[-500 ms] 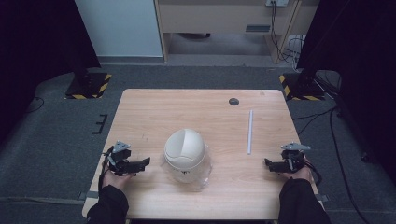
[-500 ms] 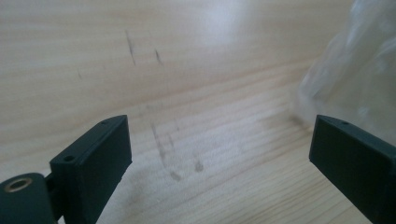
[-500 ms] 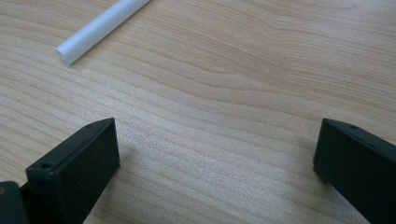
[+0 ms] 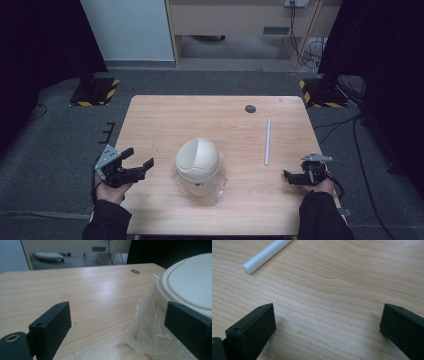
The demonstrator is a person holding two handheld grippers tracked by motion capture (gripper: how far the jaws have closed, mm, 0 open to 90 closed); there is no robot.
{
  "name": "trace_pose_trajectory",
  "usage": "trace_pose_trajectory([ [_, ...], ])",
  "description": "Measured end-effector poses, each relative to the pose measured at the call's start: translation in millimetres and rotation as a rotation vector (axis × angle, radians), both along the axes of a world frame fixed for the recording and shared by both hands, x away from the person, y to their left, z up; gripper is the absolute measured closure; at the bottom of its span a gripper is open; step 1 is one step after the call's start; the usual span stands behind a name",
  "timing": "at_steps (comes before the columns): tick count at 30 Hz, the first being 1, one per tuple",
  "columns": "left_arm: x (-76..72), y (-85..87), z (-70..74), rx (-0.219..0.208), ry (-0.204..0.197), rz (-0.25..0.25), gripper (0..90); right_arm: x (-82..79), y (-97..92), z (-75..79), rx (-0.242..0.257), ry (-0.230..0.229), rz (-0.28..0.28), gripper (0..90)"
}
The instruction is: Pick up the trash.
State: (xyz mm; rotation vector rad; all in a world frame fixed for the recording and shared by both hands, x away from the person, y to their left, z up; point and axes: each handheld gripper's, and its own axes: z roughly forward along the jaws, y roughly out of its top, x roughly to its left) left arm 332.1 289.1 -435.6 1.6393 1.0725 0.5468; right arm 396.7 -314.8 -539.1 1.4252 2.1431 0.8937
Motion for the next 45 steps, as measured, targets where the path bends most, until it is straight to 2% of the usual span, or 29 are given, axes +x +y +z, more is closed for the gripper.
trace_pose_trajectory([
  [1,-3.5,-1.7,6.4,0.007,-0.029,-0.013,6.5,0.0,0.1,0.0,0.000,-0.001,-0.001,0.6],
  [6,-9.8,-7.6,18.4,-0.012,-0.075,-0.056,7.0,-0.2,0.2,0.0,0.000,0.000,-0.002,0.5],
  [12,-17.4,-17.0,29.6,-0.019,-0.102,-0.119,7.0,-0.1,0.4,0.0,-0.001,0.000,-0.003,0.5],
  [18,-21.3,-31.3,34.6,-0.024,-0.102,-0.176,7.3,0.3,0.6,-0.1,-0.002,-0.001,0.000,0.4],
  [20,-23.3,-41.5,35.7,-0.017,-0.098,-0.211,7.4,0.3,0.6,-0.1,-0.002,-0.001,0.000,0.4],
  [30,-28.8,-71.4,37.1,0.014,-0.086,-0.312,7.4,0.3,0.6,-0.1,-0.002,-0.001,0.000,0.4],
  [45,-18.1,-108.5,22.6,0.097,-0.026,-0.381,7.9,0.3,1.4,0.0,-0.004,-0.001,-0.003,0.4],
])
